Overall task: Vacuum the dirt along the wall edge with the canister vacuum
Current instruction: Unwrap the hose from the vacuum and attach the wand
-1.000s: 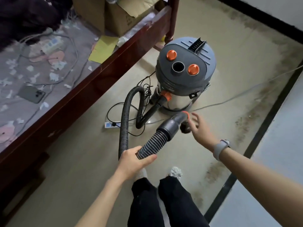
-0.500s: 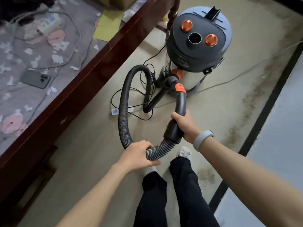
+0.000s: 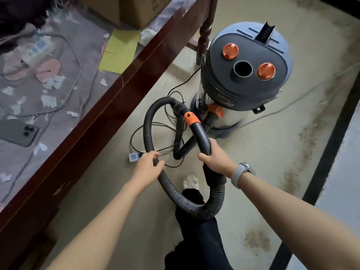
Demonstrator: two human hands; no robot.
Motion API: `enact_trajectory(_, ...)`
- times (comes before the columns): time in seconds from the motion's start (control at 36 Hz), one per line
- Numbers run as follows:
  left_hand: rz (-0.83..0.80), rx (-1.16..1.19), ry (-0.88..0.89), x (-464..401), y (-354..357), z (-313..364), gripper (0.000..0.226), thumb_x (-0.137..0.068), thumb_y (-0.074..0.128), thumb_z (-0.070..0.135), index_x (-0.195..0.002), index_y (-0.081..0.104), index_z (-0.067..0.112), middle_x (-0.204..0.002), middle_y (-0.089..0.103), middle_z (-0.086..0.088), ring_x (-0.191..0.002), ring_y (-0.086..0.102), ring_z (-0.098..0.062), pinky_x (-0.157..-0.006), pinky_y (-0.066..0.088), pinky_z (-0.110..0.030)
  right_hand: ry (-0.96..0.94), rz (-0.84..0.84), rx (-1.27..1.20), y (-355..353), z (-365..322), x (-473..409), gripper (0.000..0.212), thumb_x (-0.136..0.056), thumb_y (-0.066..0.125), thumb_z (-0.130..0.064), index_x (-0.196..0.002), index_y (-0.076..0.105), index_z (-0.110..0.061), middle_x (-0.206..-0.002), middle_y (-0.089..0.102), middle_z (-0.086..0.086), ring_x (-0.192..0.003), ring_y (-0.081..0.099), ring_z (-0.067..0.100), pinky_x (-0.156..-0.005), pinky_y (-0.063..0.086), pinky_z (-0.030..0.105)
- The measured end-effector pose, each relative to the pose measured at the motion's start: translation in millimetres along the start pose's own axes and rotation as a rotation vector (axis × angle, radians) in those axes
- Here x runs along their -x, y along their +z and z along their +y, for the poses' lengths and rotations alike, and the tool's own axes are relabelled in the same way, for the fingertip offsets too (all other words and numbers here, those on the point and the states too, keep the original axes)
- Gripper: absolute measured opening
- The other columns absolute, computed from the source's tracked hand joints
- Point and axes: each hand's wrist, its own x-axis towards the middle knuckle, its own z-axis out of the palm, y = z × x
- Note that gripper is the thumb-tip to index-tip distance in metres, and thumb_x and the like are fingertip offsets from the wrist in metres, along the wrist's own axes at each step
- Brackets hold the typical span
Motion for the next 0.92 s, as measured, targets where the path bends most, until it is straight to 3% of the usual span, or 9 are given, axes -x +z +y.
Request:
enact_trajectory(0.08, 0.040, 0.184, -0.158, -78.7, 2.0, -4.2, 0.041, -0.093, 0.059, 0.023, -0.131, 0.051, 0.010, -0.128, 0.054, -0.013, -0.108, 0.055, -0.022, -0.087, 0.041, -0.027, 0.023, 0.009, 0.011, -0.6, 3.4, -50.9, 0.053, -0.090, 0.060, -0.024, -0.136, 0.035, -0.014, -0.106, 0.055, 0.006, -0.092, 0.055, 0.025, -0.075, 0.038, 0.030)
enact_trajectory(0.19, 0.094, 0.304, -0.337, -150.9, 24.3, -22.8, 0.063, -0.092, 0.060, 0.021, -0.146, 0.031, 0.009, -0.141, 0.042, -0.015, -0.123, 0.047, -0.030, -0.097, 0.036, -0.031, 0.045, 0.031, 0.134, 4.0, 11.8, -111.6, 0.050, -0.090, 0.057, -0.029, -0.133, 0.035, -0.015, -0.105, 0.060, 0.011, -0.088, 0.058, 0.030, -0.074, 0.047, 0.035)
enact_trajectory(0.33, 0.148, 0.343, -0.580, -202.9, 51.3, -66.1, 0.085, -0.086, 0.069, 0.017, -0.149, 0.015, 0.000, -0.150, 0.028, -0.025, -0.139, 0.030, -0.035, -0.112, 0.026, -0.037, 0.050, 0.143, 0.274, 9.9, 17.3, -173.8, 0.044, -0.093, 0.051, -0.031, -0.128, 0.034, -0.011, -0.073, 0.051, -0.001, -0.062, 0.052, 0.023, -0.051, 0.036, 0.031)
enact_trajectory(0.44, 0.054, 0.464, -0.665, -234.8, 70.4, -105.3, 0.104, -0.085, 0.072, 0.024, -0.153, -0.004, 0.004, -0.156, 0.024, -0.018, -0.142, 0.027, -0.032, -0.116, 0.025, -0.041, 0.132, 0.207, 0.355, 15.4, 14.5, -210.6, 0.042, -0.097, 0.048, -0.034, -0.125, 0.035, -0.006, -0.099, 0.059, 0.013, -0.092, 0.061, 0.039, -0.068, 0.039, 0.036)
enact_trajectory(0.5, 0.021, 0.513, -0.666, -246.9, 80.9, -116.8, 0.104, -0.085, 0.074, 0.024, -0.153, -0.003, 0.005, -0.155, 0.028, -0.016, -0.140, 0.031, -0.030, -0.115, 0.026, -0.039, 0.187, 0.202, 0.359, 17.7, 11.0, -224.9, 0.044, -0.097, 0.047, -0.034, -0.128, 0.035, -0.004, -0.113, 0.061, 0.018, -0.103, 0.059, 0.042, -0.078, 0.043, 0.040)
enact_trajectory(0.58, 0.051, 0.527, -0.676, -263.3, 91.7, -128.8, 0.106, -0.081, 0.077, 0.025, -0.154, 0.001, 0.010, -0.154, 0.027, -0.020, -0.142, 0.028, -0.032, -0.116, 0.027, -0.041, 0.213, 0.200, 0.327, 22.2, 6.0, -241.8, 0.042, -0.098, 0.047, -0.031, -0.126, 0.036, -0.002, -0.116, 0.060, 0.020, -0.106, 0.059, 0.043, -0.086, 0.047, 0.045)
enact_trajectory(0.75, 0.255, 0.493, -0.633, -299.4, 83.0, -150.8, 0.105, -0.081, 0.077, 0.022, -0.156, 0.004, 0.018, -0.151, 0.026, -0.024, -0.136, 0.034, -0.038, -0.112, 0.031, -0.043, 0.144, 0.301, 0.304, 30.7, -4.8, -286.5, 0.045, -0.097, 0.047, -0.030, -0.131, 0.034, -0.004, -0.115, 0.059, 0.020, -0.103, 0.060, 0.042, -0.077, 0.045, 0.041)
enact_trajectory(0.83, 0.324, 0.413, -0.521, -313.3, 70.9, -157.6, 0.083, -0.084, 0.072, 0.030, -0.151, 0.023, 0.024, -0.138, 0.039, -0.023, -0.119, 0.049, -0.039, -0.101, 0.040, -0.041, 0.110, 0.315, 0.305, 25.7, -8.7, -315.9, 0.039, -0.096, 0.047, -0.032, -0.124, 0.037, -0.006, -0.100, 0.059, 0.013, -0.093, 0.060, 0.038, -0.070, 0.042, 0.037)
enact_trajectory(0.92, 0.377, 0.306, -0.304, -308.7, 66.9, -147.4, 0.054, -0.085, 0.068, 0.026, -0.133, 0.045, 0.019, -0.115, 0.055, -0.013, -0.095, 0.055, -0.029, -0.081, 0.041, -0.030, 0.101, 0.268, 0.303, 18.5, -17.4, -339.4, 0.043, -0.092, 0.054, -0.031, -0.125, 0.040, -0.006, -0.078, 0.048, 0.003, -0.071, 0.054, 0.029, -0.058, 0.036, 0.031)
